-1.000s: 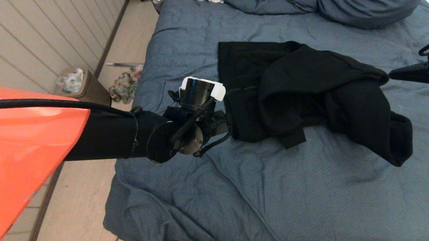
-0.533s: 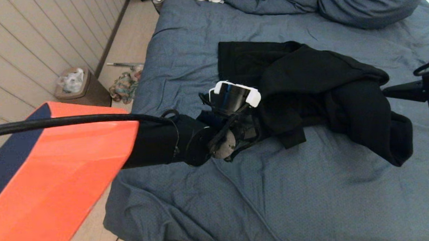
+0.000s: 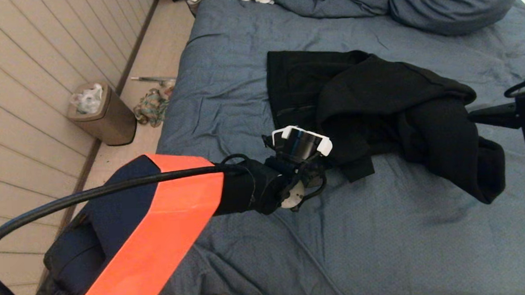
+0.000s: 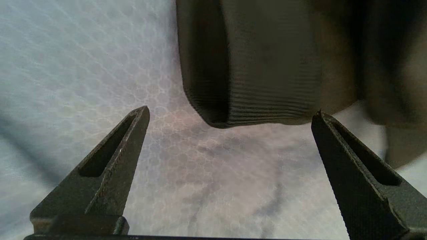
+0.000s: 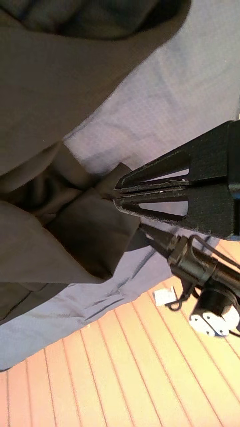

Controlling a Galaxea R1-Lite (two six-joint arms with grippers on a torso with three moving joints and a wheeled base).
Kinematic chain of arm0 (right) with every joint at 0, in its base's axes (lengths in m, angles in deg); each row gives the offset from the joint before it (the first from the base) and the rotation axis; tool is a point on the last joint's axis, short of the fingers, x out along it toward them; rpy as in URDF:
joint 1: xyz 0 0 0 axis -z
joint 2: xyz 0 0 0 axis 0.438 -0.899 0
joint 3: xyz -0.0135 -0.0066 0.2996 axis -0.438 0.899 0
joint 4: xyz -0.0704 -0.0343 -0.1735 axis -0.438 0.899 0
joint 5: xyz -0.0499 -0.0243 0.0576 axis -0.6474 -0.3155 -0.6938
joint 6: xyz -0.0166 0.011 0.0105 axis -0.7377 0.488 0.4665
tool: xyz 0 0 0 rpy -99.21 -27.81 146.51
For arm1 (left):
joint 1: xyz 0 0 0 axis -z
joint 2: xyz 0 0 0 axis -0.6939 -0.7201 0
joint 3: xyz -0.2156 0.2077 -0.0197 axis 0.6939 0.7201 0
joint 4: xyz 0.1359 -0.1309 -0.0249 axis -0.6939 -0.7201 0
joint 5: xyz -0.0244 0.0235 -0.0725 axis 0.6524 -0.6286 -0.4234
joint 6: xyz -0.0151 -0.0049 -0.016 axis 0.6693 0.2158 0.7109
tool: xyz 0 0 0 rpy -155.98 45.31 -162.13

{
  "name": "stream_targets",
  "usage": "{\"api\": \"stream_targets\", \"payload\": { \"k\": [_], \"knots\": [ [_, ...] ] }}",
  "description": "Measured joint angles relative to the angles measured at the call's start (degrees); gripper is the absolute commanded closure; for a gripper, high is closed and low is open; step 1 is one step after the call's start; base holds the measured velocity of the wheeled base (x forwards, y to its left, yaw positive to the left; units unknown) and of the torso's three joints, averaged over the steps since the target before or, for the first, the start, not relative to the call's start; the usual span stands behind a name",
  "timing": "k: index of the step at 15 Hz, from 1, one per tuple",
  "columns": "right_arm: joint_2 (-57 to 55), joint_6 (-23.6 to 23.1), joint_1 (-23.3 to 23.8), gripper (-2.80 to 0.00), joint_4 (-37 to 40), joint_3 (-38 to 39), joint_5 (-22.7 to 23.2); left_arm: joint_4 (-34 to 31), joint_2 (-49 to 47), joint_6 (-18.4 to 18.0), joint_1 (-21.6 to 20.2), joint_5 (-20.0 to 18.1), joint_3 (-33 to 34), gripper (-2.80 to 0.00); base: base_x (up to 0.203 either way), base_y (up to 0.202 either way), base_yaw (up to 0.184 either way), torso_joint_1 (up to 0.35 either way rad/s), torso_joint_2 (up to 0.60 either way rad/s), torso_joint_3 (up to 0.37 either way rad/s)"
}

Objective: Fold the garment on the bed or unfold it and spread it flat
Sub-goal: Unfold the black sweatshirt

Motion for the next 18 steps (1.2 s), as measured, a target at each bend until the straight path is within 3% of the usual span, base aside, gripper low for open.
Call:
{"api": "stream_targets", "payload": {
  "k": [18],
  "knots": [
    [0.32,0.11,0.14,0.0,-3.14,2.63,0.08,0.49,1.22,-0.74,-0.55,1.4,-1.02,0.0,0.0,0.0,0.0,0.0,0.0,0.0]
  ]
}}
